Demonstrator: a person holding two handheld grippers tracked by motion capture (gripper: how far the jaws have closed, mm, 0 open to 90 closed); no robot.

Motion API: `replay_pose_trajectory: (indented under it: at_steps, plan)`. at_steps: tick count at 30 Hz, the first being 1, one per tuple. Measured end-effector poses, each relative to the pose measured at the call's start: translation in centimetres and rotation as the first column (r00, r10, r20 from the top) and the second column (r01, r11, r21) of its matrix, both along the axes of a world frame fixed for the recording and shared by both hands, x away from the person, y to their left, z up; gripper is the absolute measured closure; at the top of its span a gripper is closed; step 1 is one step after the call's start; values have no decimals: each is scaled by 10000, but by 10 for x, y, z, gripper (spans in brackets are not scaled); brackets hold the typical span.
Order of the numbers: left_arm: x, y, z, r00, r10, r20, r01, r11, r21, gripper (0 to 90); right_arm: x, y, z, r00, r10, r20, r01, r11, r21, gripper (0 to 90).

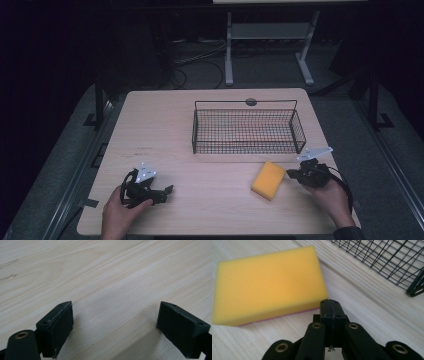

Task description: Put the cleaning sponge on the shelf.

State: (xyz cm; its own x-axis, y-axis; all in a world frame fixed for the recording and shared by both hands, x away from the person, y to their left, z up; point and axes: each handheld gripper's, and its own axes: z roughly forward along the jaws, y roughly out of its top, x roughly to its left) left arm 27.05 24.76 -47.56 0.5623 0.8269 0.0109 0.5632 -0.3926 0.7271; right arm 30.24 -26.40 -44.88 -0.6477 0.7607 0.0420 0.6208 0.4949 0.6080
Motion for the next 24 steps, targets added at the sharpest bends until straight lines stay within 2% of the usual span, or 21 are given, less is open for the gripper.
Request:
replay_pose_trajectory:
  at_steps: [24]
  plan:
    - [0,0,0,10000,1,-22,-1,10000,12,127,22,21,4,9992,408,39,-407,9991,-155,899]
